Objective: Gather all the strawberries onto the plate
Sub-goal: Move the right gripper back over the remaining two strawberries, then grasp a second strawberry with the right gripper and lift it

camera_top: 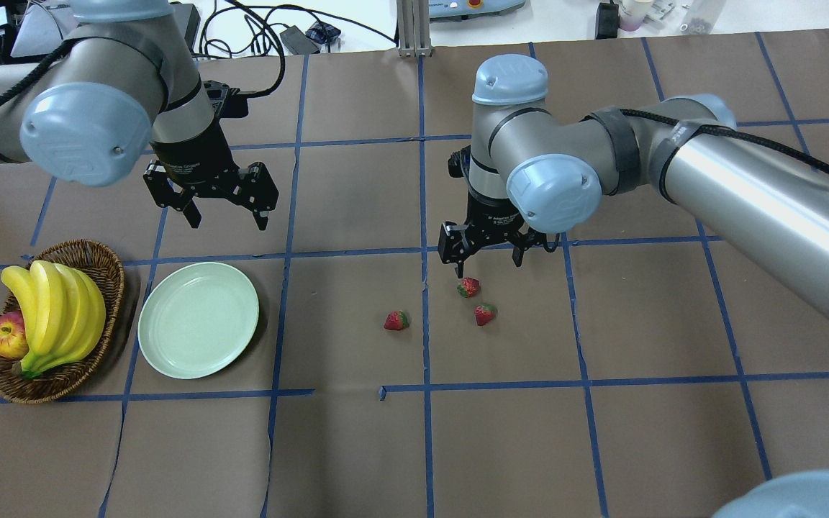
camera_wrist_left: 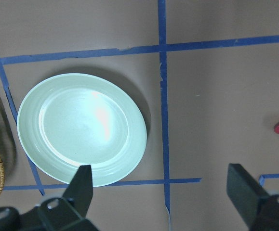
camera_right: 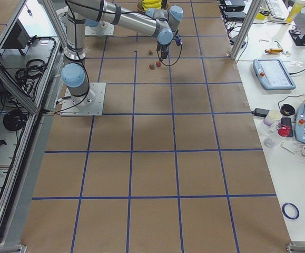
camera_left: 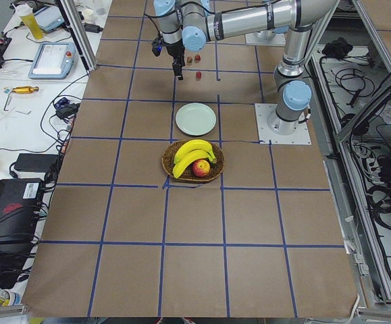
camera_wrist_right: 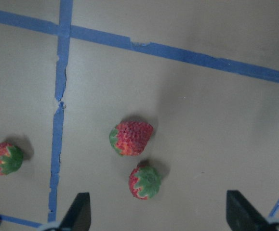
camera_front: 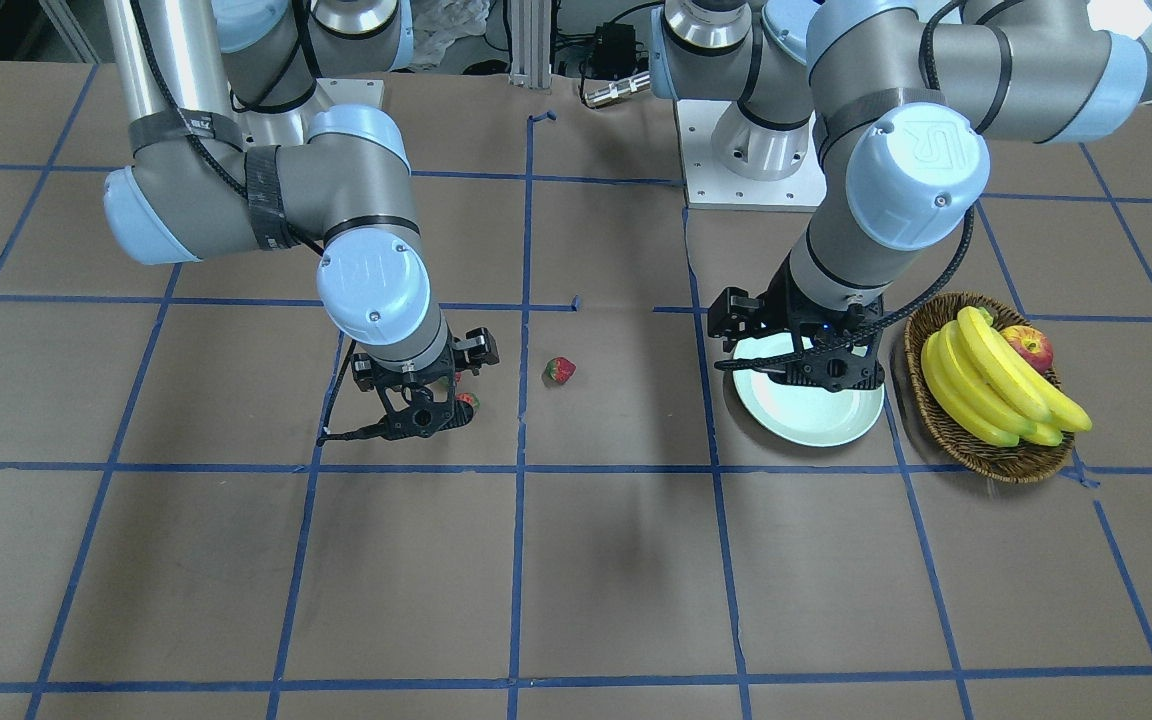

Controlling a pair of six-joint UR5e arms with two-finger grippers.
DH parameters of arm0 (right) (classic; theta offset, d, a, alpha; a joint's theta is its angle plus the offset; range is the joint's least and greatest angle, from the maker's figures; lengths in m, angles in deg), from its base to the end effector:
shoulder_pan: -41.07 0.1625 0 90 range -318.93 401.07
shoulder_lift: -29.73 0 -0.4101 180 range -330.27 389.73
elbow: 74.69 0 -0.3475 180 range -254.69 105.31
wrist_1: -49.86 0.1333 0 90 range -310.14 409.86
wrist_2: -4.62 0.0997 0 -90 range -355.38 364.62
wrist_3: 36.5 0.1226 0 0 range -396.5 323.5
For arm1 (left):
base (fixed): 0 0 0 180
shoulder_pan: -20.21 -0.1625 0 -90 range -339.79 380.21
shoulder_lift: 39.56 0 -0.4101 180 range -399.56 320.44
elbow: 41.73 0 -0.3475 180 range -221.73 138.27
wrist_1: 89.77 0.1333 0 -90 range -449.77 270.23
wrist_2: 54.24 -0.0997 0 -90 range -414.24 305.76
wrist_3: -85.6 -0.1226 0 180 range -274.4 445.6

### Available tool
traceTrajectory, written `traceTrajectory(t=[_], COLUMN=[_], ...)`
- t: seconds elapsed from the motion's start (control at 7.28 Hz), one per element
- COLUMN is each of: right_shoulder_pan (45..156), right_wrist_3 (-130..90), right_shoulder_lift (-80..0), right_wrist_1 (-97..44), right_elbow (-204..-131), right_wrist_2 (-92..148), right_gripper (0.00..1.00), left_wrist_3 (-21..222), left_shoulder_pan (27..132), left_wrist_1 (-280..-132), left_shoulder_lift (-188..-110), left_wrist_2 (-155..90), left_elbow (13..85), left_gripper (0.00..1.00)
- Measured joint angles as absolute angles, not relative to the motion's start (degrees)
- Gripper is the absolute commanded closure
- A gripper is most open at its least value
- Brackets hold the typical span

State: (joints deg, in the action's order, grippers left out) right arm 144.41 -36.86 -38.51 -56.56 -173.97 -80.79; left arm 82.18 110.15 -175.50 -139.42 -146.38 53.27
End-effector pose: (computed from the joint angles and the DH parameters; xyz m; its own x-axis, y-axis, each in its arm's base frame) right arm 0.2582 -0.4685 0.2208 -0.9731 -0.2162 -0.0790 -0.2294 0.9402 0.2519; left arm -0.1282 -0.4817 0.3387 -0.9976 0.0644 -0.0257 0.0586 0.9809 0.1856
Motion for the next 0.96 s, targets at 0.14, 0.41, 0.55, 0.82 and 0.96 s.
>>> traceTrajectory(t=[0.14,0.41,0.55,0.82,0.96], right_shoulder_pan=[144.4,144.3,144.4,144.4,144.4], right_wrist_3=[-38.7,-40.5,-40.4,-39.9,-39.4], right_shoulder_lift=[-37.2,-35.0,-34.4,-34.0,-33.9], right_wrist_1=[-58.5,-60.0,-60.6,-61.5,-62.1], right_elbow=[-174.8,-175.3,-175.4,-175.3,-175.4], right_wrist_2=[-81.0,-81.0,-80.8,-78.7,-77.8], right_gripper=[0.00,0.00,0.00,0.00,0.01], left_wrist_3=[82.2,82.2,82.1,81.8,81.5], left_shoulder_pan=[110.2,110.2,110.2,110.2,110.2], left_wrist_1=[-175.5,-175.5,-175.5,-175.5,-175.4], left_shoulder_lift=[-139.5,-139.7,-139.7,-139.7,-139.7], left_wrist_2=[-146.3,-146.2,-146.2,-146.3,-146.3], left_elbow=[53.3,53.3,53.4,54.4,54.9], left_gripper=[0.00,0.00,0.00,0.00,0.00])
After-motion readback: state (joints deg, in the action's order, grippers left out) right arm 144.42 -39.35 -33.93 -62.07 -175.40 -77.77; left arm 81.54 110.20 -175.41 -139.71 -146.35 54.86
